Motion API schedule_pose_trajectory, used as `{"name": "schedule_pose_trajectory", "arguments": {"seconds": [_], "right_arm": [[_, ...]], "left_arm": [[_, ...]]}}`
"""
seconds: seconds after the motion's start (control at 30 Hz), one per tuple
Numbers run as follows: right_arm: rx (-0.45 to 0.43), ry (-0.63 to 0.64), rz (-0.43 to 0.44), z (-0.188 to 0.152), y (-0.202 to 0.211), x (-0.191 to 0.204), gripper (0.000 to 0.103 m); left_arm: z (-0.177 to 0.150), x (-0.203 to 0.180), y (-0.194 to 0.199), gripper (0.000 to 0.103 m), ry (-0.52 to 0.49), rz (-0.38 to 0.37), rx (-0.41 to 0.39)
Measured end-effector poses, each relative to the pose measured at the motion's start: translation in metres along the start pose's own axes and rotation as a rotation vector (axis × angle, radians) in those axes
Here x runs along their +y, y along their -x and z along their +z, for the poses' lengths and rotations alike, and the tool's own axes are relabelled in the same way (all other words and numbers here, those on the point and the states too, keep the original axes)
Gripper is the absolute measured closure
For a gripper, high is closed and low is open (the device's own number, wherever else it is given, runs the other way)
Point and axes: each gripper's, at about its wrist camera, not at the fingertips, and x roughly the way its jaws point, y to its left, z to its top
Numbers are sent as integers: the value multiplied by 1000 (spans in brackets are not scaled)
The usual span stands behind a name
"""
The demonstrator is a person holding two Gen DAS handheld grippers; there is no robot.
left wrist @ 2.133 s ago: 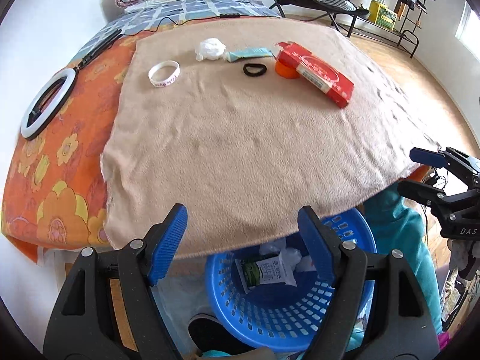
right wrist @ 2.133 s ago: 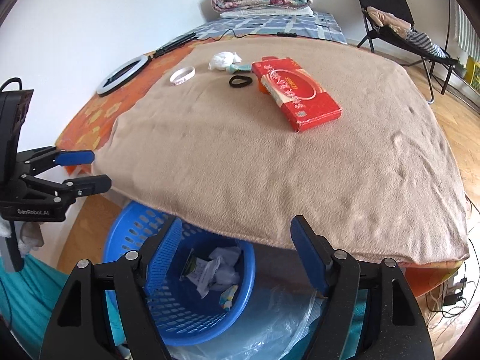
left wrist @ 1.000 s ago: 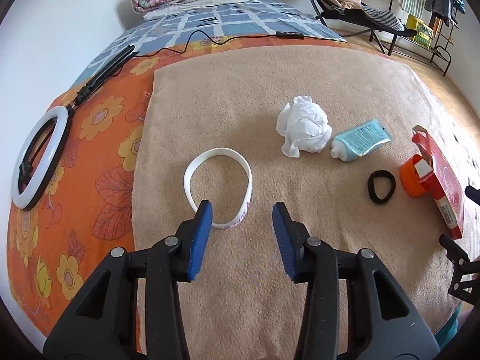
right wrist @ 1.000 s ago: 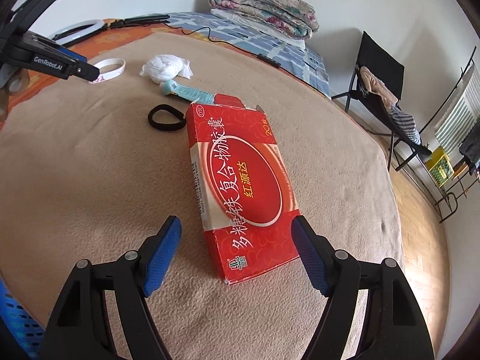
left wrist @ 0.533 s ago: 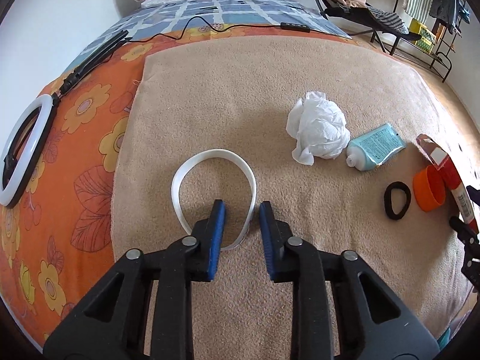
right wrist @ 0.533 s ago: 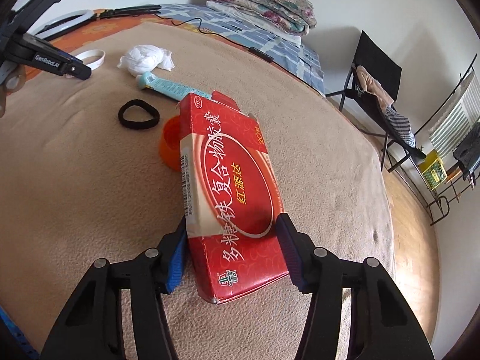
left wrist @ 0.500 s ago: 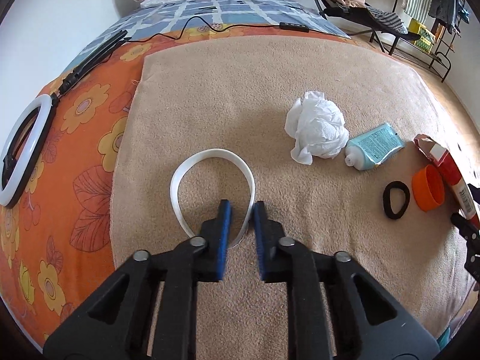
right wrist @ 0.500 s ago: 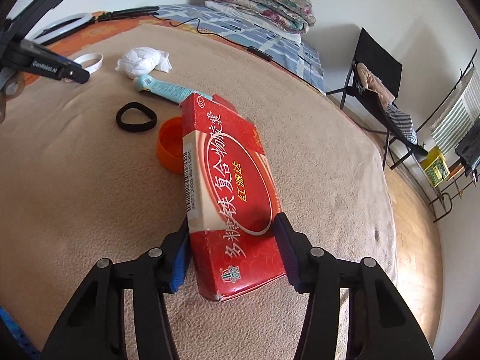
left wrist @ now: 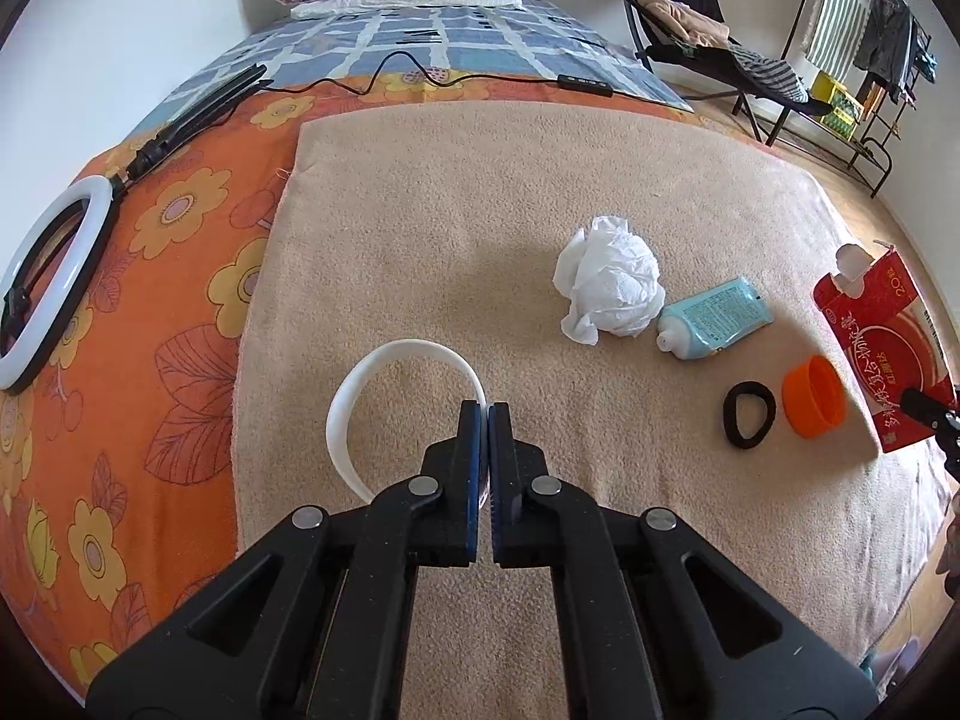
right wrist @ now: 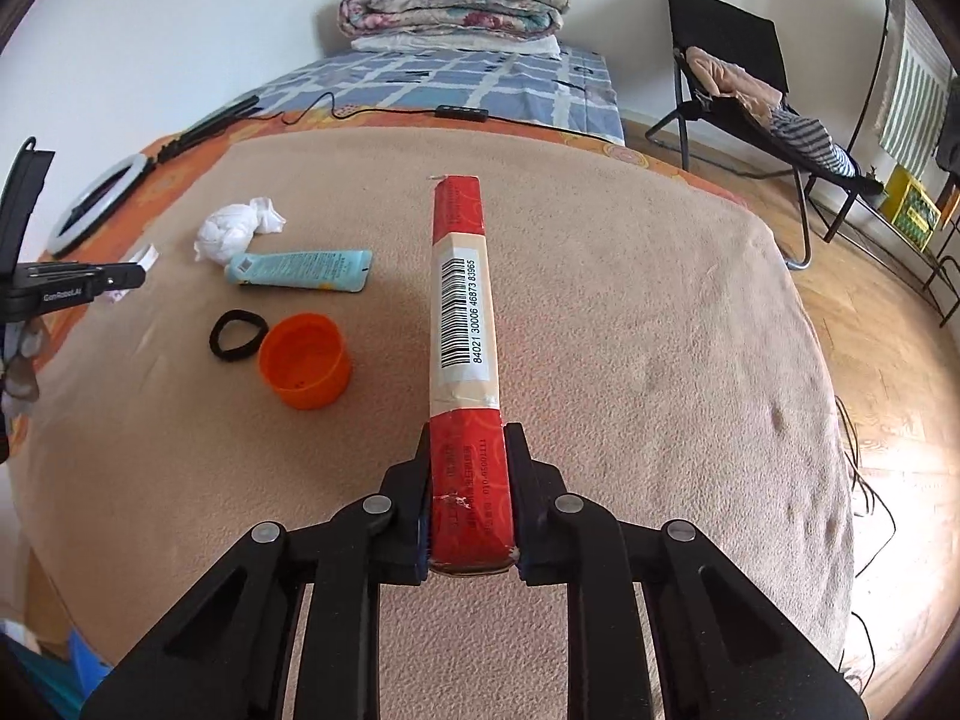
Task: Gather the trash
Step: 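Grasp the white wristband with the left tool while the right tool grasps the red box, then carry the wristband and red box over the blue basket with both tools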
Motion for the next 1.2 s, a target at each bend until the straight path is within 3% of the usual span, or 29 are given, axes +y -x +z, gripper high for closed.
{"name": "schedule_pose_trajectory", "arguments": {"seconds": [0.63,1.2], "right_arm": [[-94,48,118,-18,81,25,86],[-98,135,243,-75,149,73,86]], "left_arm": [[-37,-57,101,103,-87,-103,-77],[-134,-103,183,103,-159,-150,-84]]}}
